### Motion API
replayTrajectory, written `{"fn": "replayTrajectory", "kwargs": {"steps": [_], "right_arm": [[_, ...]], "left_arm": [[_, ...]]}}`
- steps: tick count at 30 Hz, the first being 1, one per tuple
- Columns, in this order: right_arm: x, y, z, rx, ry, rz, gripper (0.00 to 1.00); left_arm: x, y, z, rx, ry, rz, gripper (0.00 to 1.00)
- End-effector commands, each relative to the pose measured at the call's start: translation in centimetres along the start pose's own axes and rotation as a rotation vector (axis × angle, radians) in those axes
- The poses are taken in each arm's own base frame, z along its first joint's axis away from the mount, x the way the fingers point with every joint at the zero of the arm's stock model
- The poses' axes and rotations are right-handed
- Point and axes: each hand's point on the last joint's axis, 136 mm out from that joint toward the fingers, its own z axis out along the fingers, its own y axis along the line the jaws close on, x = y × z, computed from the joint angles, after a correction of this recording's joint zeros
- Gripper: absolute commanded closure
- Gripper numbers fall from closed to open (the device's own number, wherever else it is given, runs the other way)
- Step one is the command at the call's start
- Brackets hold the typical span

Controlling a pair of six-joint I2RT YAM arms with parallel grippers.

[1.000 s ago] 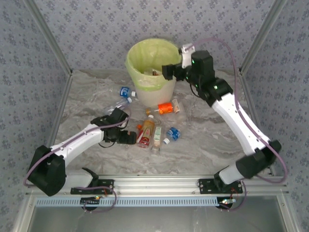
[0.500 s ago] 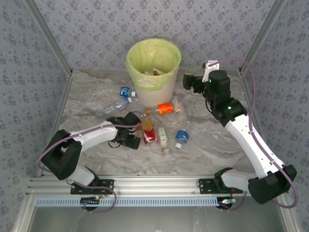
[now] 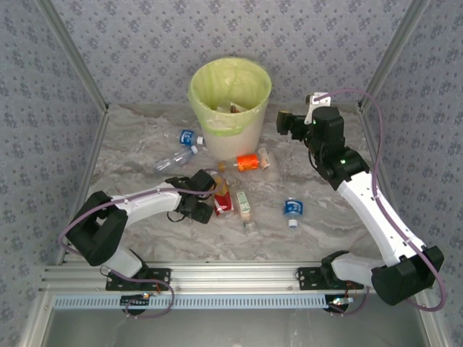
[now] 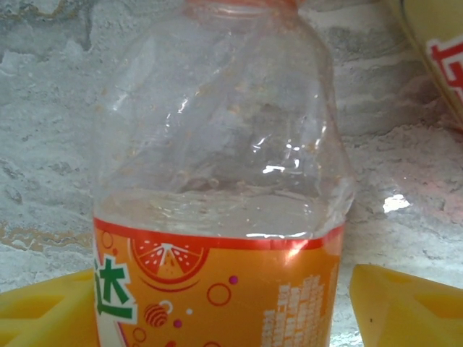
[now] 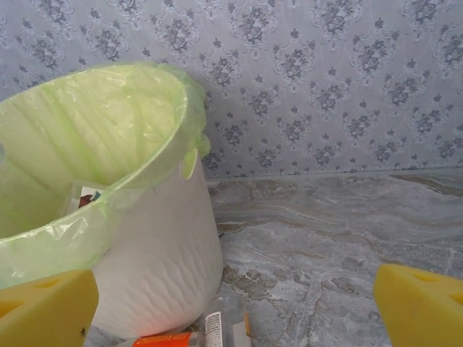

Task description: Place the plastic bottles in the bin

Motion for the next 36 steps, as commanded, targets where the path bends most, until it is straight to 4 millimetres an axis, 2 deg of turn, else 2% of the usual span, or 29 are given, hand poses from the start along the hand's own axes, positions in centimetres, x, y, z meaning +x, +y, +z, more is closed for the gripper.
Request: {"fn": "replayTrajectory", "kwargs": {"steps": [1,6,10,11,12,14,22,28,31,36], "right_arm": [[0.2,-1.7,-0.2,0.068,-0.003,0.042,0.00],[3.8,-4.5,0.3,0.174,0.135,0.083,0.00],[8.2,-8.2,0.2,0.309,0.297,0.109,0.00],[10.1,-9.3,0.1,0.341,0.356,0.115,0.00],[12.2,-10.3,-0.3,0.366,0.432,0.116,0.00],[14.6,-11.5,-0.9,0.393,0.510,0.131,0.00],[25.2,-14.6,-4.4,0.507,0.839,0.300,0.00],[32.0,-17.6,-7.2,0.637,0.976,0.437,0.00],[33.8,-17.7,-7.3,0.615,0.991,0.494,0.00],[34.6,-17.4,-6.8,0.591,1.002,0.507,0.00]], "left_arm": [[-1.0,-0.1,-0.4,-0.012,-0.026,0.003,0.29],[-1.3,0.1,-1.2,-0.006,-0.060,-0.005,0.41],[-1.8,0.3,-2.4,0.009,-0.127,-0.016,0.47],[-2.0,0.4,-2.7,0.011,-0.143,-0.020,0.47],[-2.1,0.5,-3.0,0.010,-0.161,-0.026,0.48],[-2.4,0.7,-3.6,0.014,-0.192,-0.041,0.49],[-3.8,1.7,-6.0,0.068,-0.314,-0.119,0.52],[-4.4,2.8,-7.8,0.088,-0.395,-0.185,0.52],[-4.5,3.4,-8.5,0.095,-0.427,-0.217,0.52],[-5.1,3.9,-10.0,0.121,-0.484,-0.246,0.52]]}}
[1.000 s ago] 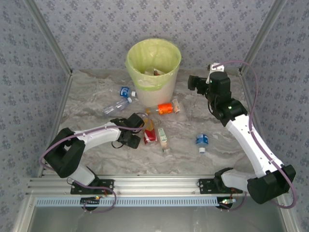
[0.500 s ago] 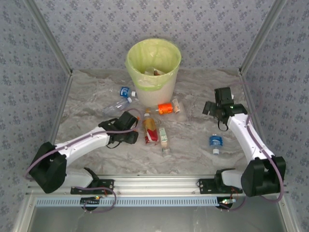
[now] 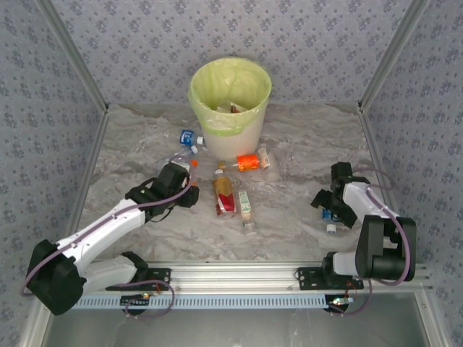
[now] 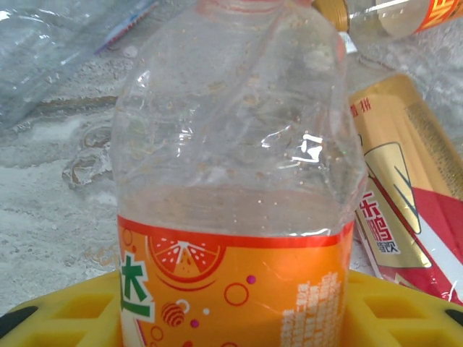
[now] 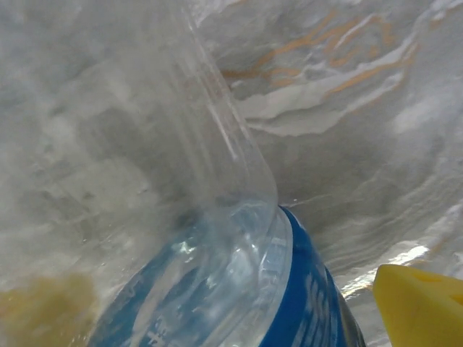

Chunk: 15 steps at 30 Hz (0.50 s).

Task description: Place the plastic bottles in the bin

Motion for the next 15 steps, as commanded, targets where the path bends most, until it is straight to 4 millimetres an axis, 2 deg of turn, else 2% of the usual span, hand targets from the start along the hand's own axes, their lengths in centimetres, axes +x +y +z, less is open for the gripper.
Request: {"fn": "replayTrajectory", "kwargs": {"steps": [1,5,8,11,12,15], "right_arm": [[-0.5,0.9,0.4,-0.043,-0.002,0.026,0.01],[-0.9,1.4,0.7,-0.053,-0.008,0.029,0.02],[-1.5,1.8,0.8,-0.064,-0.016,0.031,0.03],[-1.6,2.4,1.0,-0.079,-0.009,0.025,0.09],[-2.4,2.8,1.0,-0.094,-0.031,0.023,0.10],[-2.8,3.4,1.1,-0.091,-0.031,-0.002,0.11]], "left_arm": [[-1.1,0.0,-0.9,0.026,-0.051,-0.033,0.52],[-2.1,0.2,-1.9,0.030,-0.094,-0.053,0.53],[-3.7,-0.6,-3.6,0.089,-0.147,-0.058,0.54],[-6.2,-0.9,-5.7,0.105,-0.221,-0.049,0.54],[-7.3,-0.7,-6.4,0.089,-0.254,-0.051,0.54],[-11.1,0.2,-8.5,0.030,-0.371,-0.070,0.55]]}}
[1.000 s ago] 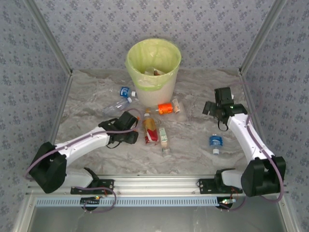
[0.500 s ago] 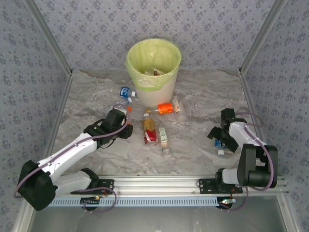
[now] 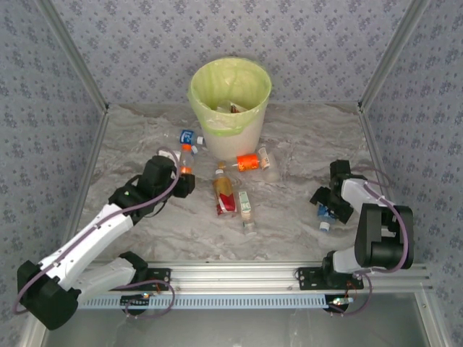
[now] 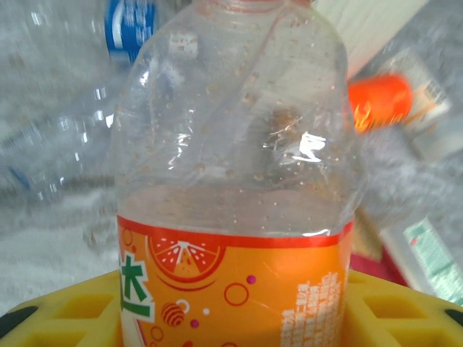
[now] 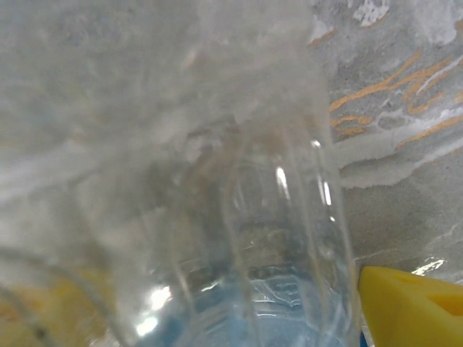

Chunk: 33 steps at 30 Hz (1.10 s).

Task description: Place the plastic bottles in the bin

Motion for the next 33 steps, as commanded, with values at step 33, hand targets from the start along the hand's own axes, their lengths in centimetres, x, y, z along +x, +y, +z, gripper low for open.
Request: {"fn": "replayTrajectory", "kwargs": {"steps": [33], "right_arm": [[-2.0,6.4,-1.1,-0.118,-0.129,-0.091,0.11]], "left_arm": [[-26.8,-6.8,6.5,0.041,-0.347,0.011,0.29]]}}
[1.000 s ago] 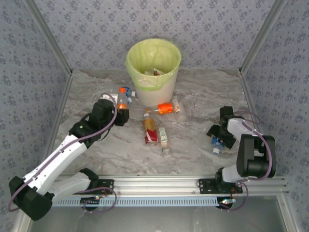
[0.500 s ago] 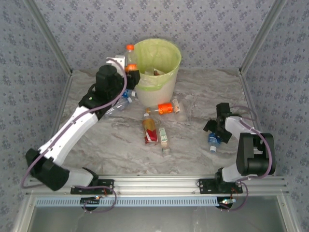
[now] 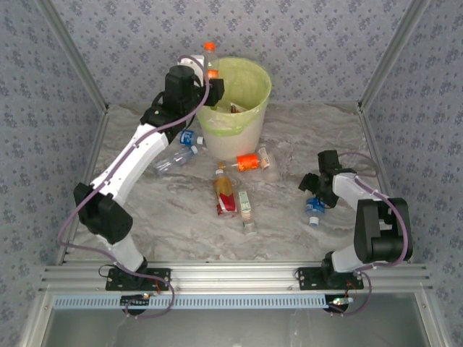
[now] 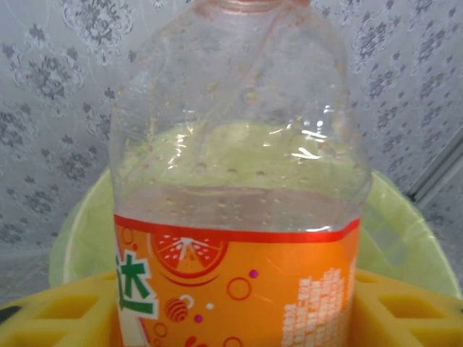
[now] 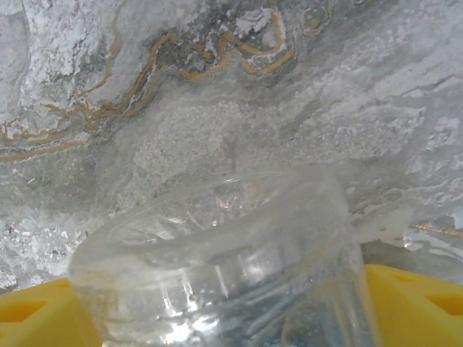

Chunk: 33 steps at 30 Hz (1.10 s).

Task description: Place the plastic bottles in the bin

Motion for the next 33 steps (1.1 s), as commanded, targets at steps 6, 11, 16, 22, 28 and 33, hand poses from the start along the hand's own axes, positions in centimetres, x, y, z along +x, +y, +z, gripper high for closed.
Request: {"fn": "replayTrajectory", "kwargs": {"steps": [6,11,16,22,28,33], "right_arm": [[0.9,-0.6,0.0,0.056,-0.001,-0.009,0.12],[1.0,-0.2,0.2,0.031,-0.001,-0.017,0.15],[0.8,-0.8,0.4,0.068,-0.011,-0.015,0.18],[0.8,-0.6,0.6,0.062,-0.017,-0.026,0.25],[0.5,0.0,0.1,0.050,-0.084,-0.051,0.34],[0.3,0.1,-0.6,0.026,-0.132,-0.048,0.39]], "left_arm": [[-0.5,0.2,-1.5,-0.009,0.051,-0.027,0.06],[-1.1,0.0,-4.9,0.036,0.006,-0.038,0.01],[-1.1,0.9,-8.2,0.022,-0.045,-0.046,0.01],[0.8,3.5,-10.7,-0.070,-0.064,-0.070,0.01],[3.0,7.4,-13.2,-0.202,-0.077,-0.100,0.01],[5.3,11.7,-15.3,-0.327,-0.072,-0.170,0.01]]}}
